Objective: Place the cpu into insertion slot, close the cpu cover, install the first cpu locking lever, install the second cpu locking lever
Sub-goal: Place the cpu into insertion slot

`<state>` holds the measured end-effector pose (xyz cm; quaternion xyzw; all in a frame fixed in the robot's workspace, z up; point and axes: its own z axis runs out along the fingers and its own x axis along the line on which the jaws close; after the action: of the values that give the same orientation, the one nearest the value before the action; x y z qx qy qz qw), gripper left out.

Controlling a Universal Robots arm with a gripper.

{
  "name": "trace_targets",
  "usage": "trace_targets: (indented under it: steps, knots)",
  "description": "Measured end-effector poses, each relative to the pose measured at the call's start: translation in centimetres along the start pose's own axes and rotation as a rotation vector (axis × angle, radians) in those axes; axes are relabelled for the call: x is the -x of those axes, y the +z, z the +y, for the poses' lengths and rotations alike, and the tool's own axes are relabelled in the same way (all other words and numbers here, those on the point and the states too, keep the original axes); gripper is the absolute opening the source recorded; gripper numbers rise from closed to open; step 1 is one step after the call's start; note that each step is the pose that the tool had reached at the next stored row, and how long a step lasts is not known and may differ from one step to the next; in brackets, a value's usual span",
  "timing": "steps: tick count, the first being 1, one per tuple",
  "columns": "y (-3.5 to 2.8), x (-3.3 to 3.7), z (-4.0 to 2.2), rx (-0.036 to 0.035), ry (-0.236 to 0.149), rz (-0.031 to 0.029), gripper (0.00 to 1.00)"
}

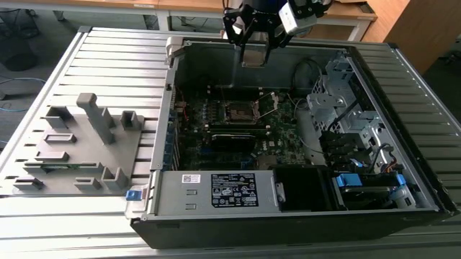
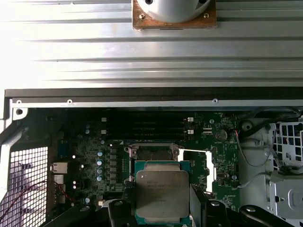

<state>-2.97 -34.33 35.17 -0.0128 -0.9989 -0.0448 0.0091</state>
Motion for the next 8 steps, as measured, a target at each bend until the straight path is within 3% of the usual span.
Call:
trace_targets:
  steps: [2,8]
  knots:
    - [0.21,0.00,-0.02,0.0033,0.000,-0.0004,0.54]
    - [0.36,0.01,-0.03,0.0033,0.000,-0.0001,0.54]
